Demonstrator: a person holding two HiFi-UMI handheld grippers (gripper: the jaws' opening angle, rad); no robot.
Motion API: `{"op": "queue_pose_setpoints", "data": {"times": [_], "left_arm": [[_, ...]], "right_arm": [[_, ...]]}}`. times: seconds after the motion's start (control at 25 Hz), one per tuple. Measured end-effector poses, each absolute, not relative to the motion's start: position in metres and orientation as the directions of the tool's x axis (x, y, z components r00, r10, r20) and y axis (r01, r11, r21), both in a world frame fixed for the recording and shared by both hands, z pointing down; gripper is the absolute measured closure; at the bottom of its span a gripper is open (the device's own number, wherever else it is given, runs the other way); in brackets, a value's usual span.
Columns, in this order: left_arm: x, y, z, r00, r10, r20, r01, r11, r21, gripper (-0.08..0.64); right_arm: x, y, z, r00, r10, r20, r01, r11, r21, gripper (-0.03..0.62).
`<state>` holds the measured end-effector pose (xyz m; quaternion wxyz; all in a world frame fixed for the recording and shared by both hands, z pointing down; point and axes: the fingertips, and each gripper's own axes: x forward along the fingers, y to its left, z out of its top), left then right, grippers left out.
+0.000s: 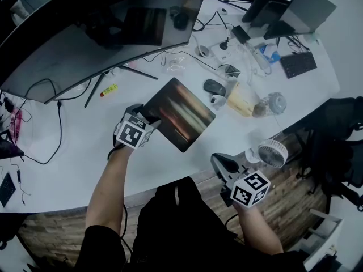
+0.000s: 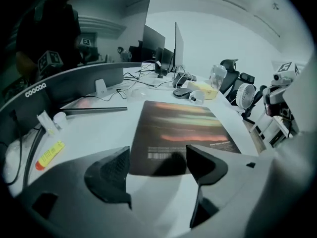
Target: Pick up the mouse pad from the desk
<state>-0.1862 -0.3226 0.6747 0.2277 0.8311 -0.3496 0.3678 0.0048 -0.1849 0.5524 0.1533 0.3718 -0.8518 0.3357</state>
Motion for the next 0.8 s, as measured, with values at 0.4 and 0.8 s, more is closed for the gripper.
{"op": "queue_pose_setpoints", "data": {"times": [0.4,0.8], "left_arm": [[-0.176,-0.326,0.682,0.429,-0.428,0.795,-0.780,-0.619,0.088,0.206],[-0.184,-0.328,0.685,0.376,-0.417,0.827,-0.826,-0.556,0.096,0.192]], "right_arm": [[0.005,-0.185,0.553,-0.680,-0.526,0.510,-0.733,0.497,-0.465,0.588],[0.017,-0.185,0.553,-0.671,-0.539,0.509,-0.742,0.483,-0.465,0.588]]}}
